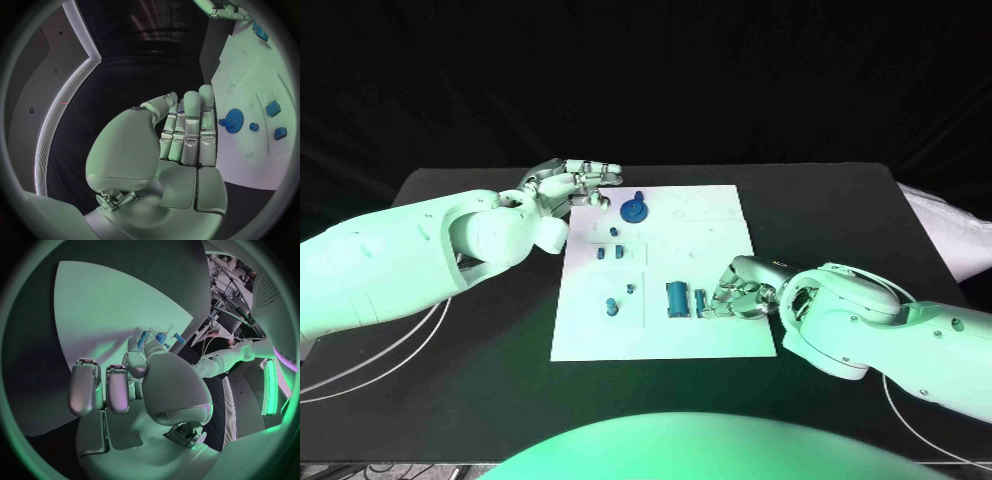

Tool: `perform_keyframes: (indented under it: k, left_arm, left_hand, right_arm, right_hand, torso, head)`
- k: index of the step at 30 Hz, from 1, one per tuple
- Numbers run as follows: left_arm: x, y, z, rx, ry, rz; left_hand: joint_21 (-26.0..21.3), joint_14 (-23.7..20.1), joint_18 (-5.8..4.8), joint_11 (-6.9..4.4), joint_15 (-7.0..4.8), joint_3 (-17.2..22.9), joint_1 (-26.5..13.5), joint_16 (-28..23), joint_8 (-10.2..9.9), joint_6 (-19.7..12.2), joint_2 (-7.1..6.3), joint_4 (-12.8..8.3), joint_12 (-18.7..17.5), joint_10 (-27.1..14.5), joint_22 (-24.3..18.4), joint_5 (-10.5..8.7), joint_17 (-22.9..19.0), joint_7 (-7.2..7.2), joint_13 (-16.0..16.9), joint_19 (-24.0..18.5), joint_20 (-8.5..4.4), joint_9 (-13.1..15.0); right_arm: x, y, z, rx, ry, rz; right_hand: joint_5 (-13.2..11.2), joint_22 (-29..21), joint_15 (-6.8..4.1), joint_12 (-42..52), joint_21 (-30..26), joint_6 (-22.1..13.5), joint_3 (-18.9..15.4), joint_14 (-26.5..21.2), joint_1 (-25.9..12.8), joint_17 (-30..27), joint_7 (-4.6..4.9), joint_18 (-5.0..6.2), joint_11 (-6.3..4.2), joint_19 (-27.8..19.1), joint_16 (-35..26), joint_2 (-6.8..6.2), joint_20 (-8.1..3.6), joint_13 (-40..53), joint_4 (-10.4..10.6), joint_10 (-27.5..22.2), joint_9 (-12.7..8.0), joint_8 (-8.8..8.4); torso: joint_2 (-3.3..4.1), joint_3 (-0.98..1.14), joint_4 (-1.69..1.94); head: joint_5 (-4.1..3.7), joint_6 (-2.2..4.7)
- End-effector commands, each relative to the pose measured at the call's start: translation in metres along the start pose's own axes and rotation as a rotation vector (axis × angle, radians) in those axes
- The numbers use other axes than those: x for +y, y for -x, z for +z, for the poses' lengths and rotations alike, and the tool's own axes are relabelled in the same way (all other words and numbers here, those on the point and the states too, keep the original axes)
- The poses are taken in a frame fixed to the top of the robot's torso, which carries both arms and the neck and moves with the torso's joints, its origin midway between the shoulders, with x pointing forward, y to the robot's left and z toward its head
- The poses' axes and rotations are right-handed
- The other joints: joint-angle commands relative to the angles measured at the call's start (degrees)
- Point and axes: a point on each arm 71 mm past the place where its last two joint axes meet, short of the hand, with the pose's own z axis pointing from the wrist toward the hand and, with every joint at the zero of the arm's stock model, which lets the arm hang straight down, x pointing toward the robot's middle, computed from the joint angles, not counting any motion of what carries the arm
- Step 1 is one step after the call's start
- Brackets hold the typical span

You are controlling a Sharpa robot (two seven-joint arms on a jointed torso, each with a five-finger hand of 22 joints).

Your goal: Assemble the parts on the task board

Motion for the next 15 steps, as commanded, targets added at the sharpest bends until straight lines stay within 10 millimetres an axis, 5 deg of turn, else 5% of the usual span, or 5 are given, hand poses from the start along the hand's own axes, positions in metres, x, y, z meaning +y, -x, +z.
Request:
perform_keyframes:
  k: [1,15]
  left_arm:
    - [-0.0006,-0.0024,0.0002,0.022,-0.005,0.0]
    - [-0.0006,-0.0011,0.0001,0.018,-0.005,0.002]
  left_hand:
    - [-0.2,-0.5,0.65,-0.04,-0.01,-0.3,0.2,-0.3,0.3,-0.2,0.53,-0.1,0.3,-0.3,-0.1,0.01,-0.1,-0.02,-0.1,-0.5,-0.05,-0.1]
    - [-0.2,-0.5,0.65,-0.04,-0.01,-0.3,0.2,-0.3,0.3,-0.2,0.53,-0.1,0.3,-0.3,-0.1,0.01,-0.1,-0.02,-0.1,-0.5,-0.05,-0.1]
  right_arm:
    - [-0.001,-0.0024,0.0022,0.003,-0.017,-0.012]
    - [-0.0015,-0.0012,-0.0016,-0.019,0.003,0.029]
  right_hand:
    - [0.6,0.1,-0.44,0.0,0.3,-0.3,-0.1,3.8,-0.2,3.4,0.02,-1.1,-0.23,0.4,0.0,0.59,-0.02,0.1,0.1,0.1,0.1,-0.22]
    - [3.7,-0.1,-0.44,-0.7,0.2,-0.5,-0.7,3.7,-0.2,3.2,0.05,-1.07,-0.21,0.4,-0.2,0.53,-0.02,-0.2,0.0,-0.1,0.1,-0.43]
  torso:
    - [0.04,0.03,-0.03]
    - [-0.11,0.02,-0.04]
  head:
    - [0.09,0.0]
    - [0.13,0.0]
